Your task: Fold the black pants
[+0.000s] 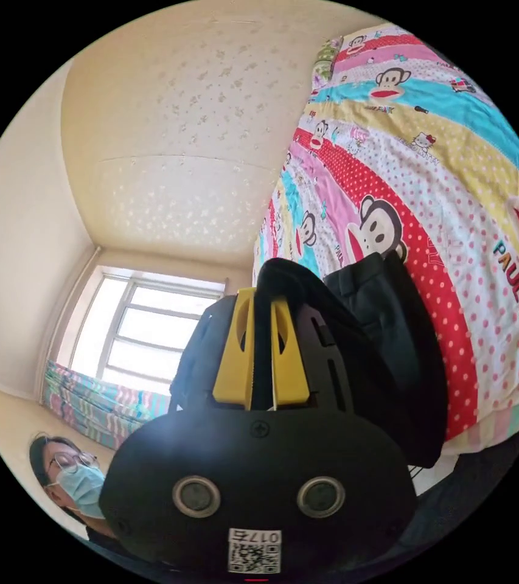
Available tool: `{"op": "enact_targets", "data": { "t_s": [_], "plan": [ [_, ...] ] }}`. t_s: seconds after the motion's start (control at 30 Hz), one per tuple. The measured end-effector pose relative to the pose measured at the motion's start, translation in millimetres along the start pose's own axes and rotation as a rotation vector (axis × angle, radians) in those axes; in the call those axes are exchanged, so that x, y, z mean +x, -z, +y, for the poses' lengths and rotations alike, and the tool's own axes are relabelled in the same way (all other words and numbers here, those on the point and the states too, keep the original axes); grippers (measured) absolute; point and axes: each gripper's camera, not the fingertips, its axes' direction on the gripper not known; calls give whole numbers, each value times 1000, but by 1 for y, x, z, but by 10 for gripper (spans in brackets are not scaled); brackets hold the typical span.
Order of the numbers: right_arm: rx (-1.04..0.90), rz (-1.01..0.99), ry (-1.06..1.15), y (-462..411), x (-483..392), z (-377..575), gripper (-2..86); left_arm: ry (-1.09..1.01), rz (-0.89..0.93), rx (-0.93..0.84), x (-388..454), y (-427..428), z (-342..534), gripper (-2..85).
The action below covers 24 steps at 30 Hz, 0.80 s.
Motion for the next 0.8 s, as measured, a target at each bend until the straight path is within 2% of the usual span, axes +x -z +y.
{"op": "enact_targets", "data": {
  "t_s": [0.07, 0.13, 0.23, 0.3, 0.4, 0.47, 0.57, 0.63, 0.67, 0.7, 0.73, 0.77, 0.8],
  "plan": [
    [28, 87, -55, -22, 37, -25, 47, 100, 94, 223, -45, 24, 23, -10],
    [26, 182, -80, -38, 67, -41, 59, 204, 140, 340, -71, 35, 39, -10],
    [48, 166, 7, -39, 73, -44, 68, 391, 113, 483, -95, 50, 67, -10],
    [54, 97, 165, -23, 45, -34, 79, 407, 104, 558, -91, 61, 79, -10],
    [-62, 150, 385, -14, 5, -2, 98, 372, -38, 714, -44, 80, 94, -10],
    [-130, 268, 481, -15, -7, 29, 111, 300, -266, 830, 18, 71, 93, -9],
    [-143, 456, 620, -21, 2, 88, 116, 227, -490, 821, 66, 25, 65, -8],
    [-193, 553, 721, -36, 24, 122, 103, 129, -474, 733, 70, -15, 38, -8],
    [-303, 626, 761, -53, 46, 139, 80, 83, -439, 607, 60, -45, 19, -8],
    [-374, 746, 807, -68, 73, 156, 60, 104, -449, 527, 51, -60, 10, -8],
    [-342, 762, 846, -67, 82, 165, 52, 227, -519, 406, 27, -84, 3, -8],
    [-240, 790, 841, -59, 93, 177, 37, 298, -483, 443, 10, -95, 10, -7],
    [-222, 856, 811, -58, 101, 182, 23, 329, -456, 487, 5, -96, 16, -7]
  ]
}}
